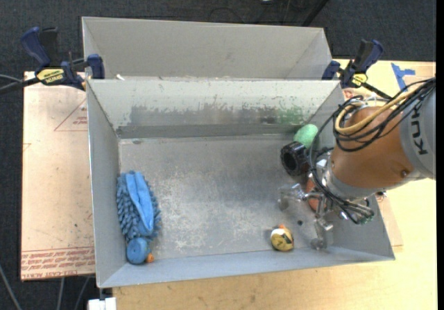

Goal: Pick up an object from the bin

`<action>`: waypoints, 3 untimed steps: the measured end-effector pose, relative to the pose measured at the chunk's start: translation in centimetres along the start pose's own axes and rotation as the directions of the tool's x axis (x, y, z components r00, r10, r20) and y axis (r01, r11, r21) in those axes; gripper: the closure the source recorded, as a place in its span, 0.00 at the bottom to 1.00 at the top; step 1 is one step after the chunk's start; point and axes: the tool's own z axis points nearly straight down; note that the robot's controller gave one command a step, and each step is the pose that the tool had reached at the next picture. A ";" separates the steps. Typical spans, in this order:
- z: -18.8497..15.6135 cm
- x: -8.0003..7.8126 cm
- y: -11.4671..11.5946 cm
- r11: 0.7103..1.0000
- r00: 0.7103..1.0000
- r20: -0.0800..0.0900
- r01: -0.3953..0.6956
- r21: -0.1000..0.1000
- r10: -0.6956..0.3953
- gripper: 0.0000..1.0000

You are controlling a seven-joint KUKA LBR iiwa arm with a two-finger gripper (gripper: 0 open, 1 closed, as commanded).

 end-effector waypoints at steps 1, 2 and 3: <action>-2.0 -1.5 4.4 0.983 0.983 0.003 0.183 -0.003 -0.183 0.00; 0.4 -1.0 5.8 0.984 0.984 0.009 0.178 0.006 -0.178 1.00; 0.4 -1.0 5.8 0.984 0.984 0.009 0.178 0.006 -0.178 1.00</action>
Offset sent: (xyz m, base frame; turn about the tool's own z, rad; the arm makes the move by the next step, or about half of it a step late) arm -0.0198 0.0562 -0.0062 -0.1771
